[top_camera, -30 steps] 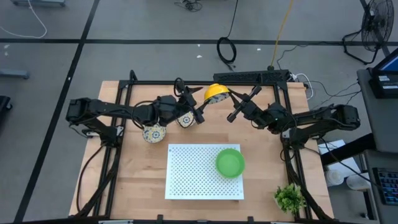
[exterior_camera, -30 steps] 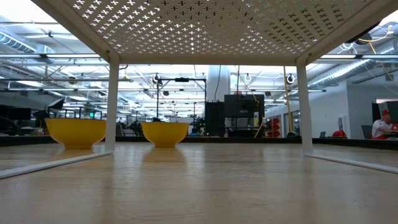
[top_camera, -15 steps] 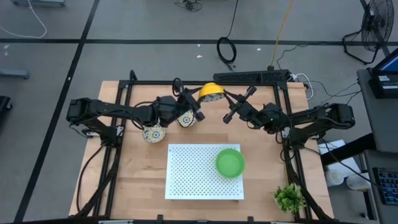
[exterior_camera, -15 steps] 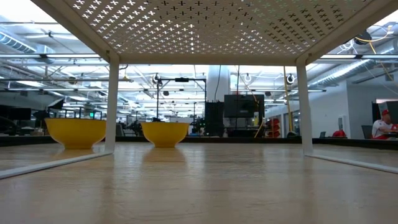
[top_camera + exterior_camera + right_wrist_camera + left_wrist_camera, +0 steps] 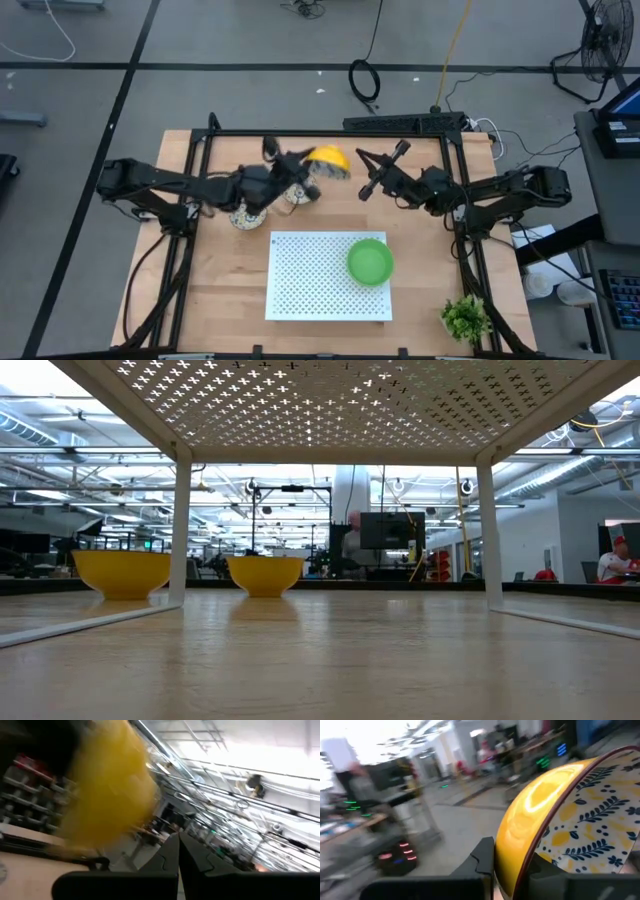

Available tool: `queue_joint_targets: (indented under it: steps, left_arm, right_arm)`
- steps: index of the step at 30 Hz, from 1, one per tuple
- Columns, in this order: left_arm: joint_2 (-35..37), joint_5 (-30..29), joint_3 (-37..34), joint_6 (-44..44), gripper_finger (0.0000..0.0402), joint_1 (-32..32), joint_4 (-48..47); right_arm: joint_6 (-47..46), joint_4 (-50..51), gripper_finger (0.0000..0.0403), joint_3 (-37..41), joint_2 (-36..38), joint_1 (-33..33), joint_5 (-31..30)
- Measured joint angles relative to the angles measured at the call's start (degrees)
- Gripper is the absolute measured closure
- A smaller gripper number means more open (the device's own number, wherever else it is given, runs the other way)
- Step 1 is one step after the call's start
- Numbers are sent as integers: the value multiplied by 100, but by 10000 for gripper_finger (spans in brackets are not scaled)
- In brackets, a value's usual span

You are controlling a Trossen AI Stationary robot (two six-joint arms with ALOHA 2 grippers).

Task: Pick & Place Mini bowls
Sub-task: Put the right white bowl on the shelf

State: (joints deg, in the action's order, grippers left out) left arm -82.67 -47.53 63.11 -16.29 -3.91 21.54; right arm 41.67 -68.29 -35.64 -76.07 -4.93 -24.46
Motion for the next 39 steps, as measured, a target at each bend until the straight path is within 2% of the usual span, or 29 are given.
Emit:
queue_joint_targets:
  steps: [5,8,13,16,19,21,28,30,39]
  left_arm:
    - [493,69,9,1203,380,-714,-1048]
    - [874,168,107,2226,380,-1057,-1954]
    - [1098,979,1233,4387,380,-1184,-4791]
    - [989,1841,1975,5598,380,-1025,-6836]
    - [778,2494,2124,6521,380,-889,-7702]
    - [529,2884,2043,6654,380,-873,-7894]
    - [-500,4973,2049,6431,380,-858,-6820]
    - [-727,5394,2049,6467,380,-847,-6770]
    - [-966,6017,2049,7013,380,-740,-7205]
  right_arm:
    - [17,32,401,2,85,4,-661]
    - [4,-22,402,2,179,2,-1028]
    - [15,127,402,2,383,-3,-1523]
    - [18,167,402,2,462,19,-1806]
    - [15,205,403,2,559,15,-2057]
    - [13,319,403,2,615,13,-2078]
    - [4,393,403,2,621,15,-2051]
    - [0,404,403,2,621,17,-2048]
    - [0,415,403,2,621,17,-2040]
